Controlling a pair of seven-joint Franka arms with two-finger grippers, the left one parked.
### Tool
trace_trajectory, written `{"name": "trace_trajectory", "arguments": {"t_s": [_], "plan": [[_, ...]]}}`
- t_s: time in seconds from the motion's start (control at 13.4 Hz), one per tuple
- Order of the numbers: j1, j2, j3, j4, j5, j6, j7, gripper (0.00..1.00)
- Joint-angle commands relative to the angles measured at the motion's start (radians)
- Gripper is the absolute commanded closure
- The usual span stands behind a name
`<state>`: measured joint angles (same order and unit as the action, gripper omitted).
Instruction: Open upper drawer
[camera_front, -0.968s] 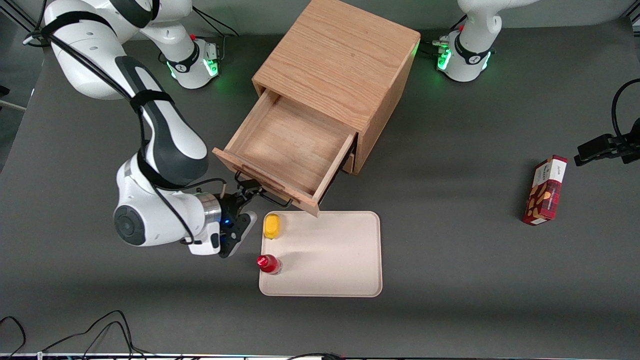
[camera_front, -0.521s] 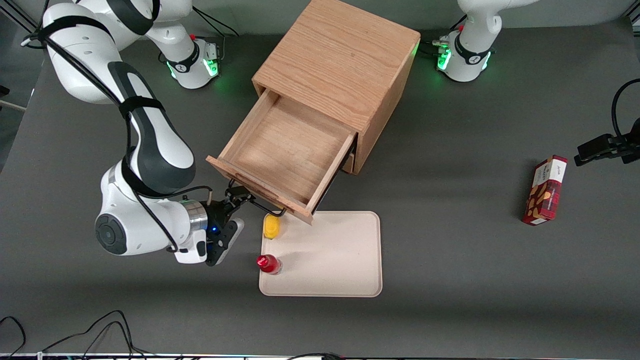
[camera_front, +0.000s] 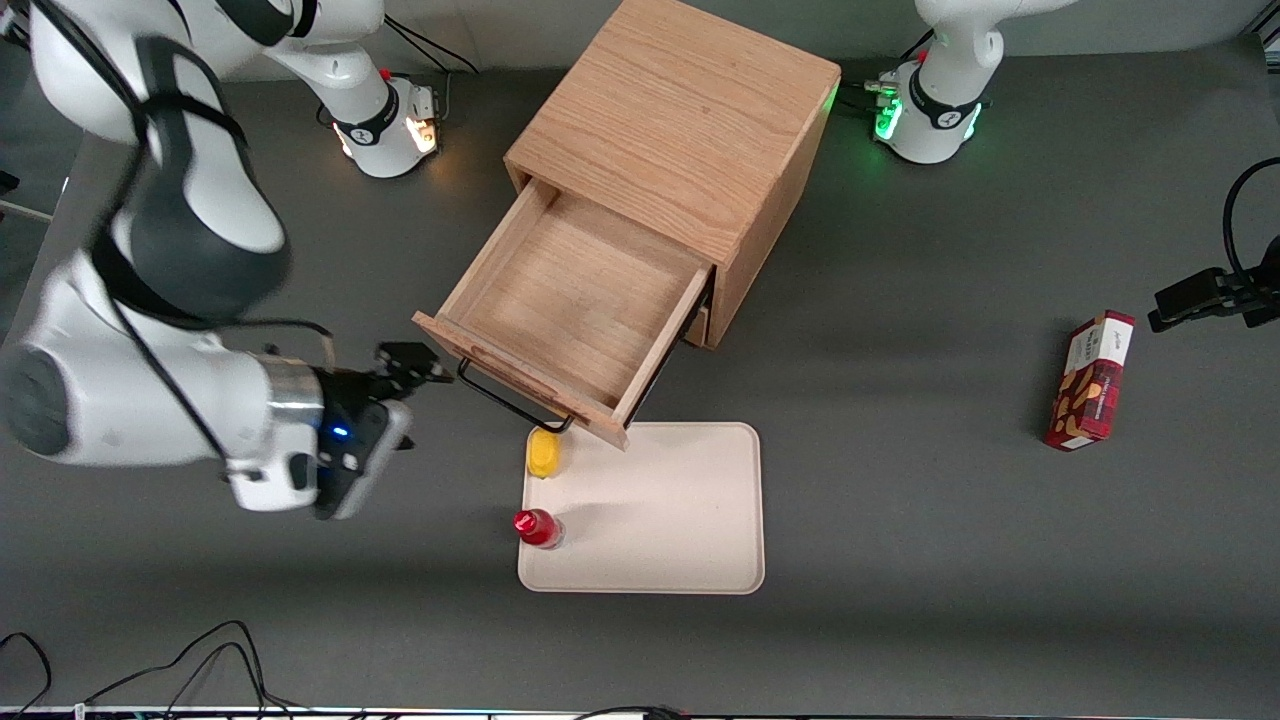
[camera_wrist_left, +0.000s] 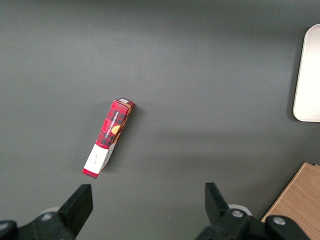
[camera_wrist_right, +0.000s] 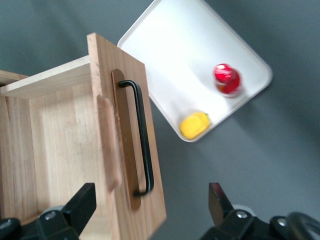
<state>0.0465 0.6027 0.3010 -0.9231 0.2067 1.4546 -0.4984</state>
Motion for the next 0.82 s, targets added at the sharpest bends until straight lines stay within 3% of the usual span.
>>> {"name": "trace_trajectory", "arguments": {"t_s": [0.0,0.15,0.37,0.45,0.67,0.74], "plan": [[-0.002,-0.183,-0.075,-0.071,-0.023,-0.095,0.001,0.0],[0.009,-0.312,-0.149,-0.15,-0.087,-0.166,0.088,0.0],[0.006,-0.511,-0.189,-0.363,-0.105,-0.306,0.338,0.0],[0.004,-0.596,-0.195,-0.488,-0.133,-0.298,0.447,0.0],[0.004,-0.838,-0.266,-0.828,-0.165,-0.148,0.48,0.0],[0.004,-0.866,-0.266,-0.87,-0.221,-0.114,0.486,0.0]]}}
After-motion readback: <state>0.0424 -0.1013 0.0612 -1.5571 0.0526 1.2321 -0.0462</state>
